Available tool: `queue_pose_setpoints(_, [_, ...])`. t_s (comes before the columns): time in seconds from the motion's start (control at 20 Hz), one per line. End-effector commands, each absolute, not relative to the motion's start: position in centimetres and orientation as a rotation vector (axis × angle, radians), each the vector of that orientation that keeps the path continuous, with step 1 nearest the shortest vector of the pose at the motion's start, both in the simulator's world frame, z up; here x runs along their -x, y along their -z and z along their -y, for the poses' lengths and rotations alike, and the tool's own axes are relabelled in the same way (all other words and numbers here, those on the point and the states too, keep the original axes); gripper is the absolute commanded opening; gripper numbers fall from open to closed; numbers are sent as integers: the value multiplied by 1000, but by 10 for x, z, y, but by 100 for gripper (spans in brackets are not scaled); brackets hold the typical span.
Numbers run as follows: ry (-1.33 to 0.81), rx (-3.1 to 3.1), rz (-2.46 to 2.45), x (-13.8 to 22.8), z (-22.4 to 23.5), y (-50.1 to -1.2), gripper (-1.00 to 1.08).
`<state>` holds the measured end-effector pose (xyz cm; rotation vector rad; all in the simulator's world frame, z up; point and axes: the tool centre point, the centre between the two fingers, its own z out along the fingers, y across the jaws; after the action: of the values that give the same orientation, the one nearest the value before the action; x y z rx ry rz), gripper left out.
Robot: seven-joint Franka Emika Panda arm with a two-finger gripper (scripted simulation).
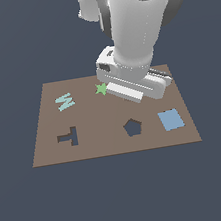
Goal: Insert a designated object into the corresponding slot on a board.
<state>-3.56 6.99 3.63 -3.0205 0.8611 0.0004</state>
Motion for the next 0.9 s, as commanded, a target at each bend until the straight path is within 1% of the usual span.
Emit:
queue_pose_setpoints(0.0, [0, 3040, -788, 19, -65, -37, -100])
queue_pose_setpoints(0.4, [0, 3089, -562, -35, -56, -39, -100])
queue_pose_setpoints(0.85, [0, 3110, -423, -68, -57, -40, -100])
